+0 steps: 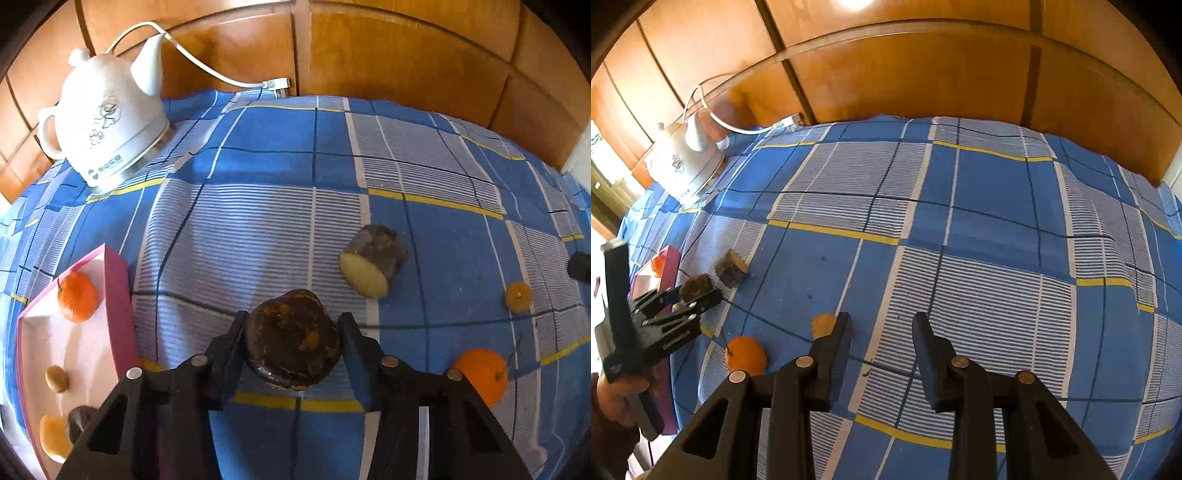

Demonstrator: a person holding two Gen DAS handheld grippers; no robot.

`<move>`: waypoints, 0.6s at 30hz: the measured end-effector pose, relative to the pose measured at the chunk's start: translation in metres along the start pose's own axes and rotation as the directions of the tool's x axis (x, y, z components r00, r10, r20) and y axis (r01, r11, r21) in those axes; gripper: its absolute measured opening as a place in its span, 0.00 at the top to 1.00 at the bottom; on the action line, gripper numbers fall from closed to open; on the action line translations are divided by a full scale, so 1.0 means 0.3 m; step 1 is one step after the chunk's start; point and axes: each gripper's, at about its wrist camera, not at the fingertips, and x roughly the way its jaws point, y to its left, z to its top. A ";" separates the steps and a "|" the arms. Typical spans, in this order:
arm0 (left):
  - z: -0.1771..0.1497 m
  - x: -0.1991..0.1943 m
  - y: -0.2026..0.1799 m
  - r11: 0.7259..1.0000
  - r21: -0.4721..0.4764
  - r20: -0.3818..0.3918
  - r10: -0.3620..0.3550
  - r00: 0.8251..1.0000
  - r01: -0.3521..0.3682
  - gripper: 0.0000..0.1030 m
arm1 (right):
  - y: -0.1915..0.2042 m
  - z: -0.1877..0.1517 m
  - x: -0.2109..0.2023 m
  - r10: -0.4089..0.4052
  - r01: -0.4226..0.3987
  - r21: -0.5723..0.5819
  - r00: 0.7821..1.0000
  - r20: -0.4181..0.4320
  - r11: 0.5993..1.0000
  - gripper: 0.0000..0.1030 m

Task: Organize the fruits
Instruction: 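Lift the dark brown fruit with the left gripper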

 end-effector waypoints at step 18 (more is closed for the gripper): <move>-0.334 -0.175 -0.128 0.993 0.065 0.070 -0.106 0.992 0.102 0.54 | -0.008 -0.002 0.025 0.064 -0.064 0.020 0.998 0.013 0.998 0.67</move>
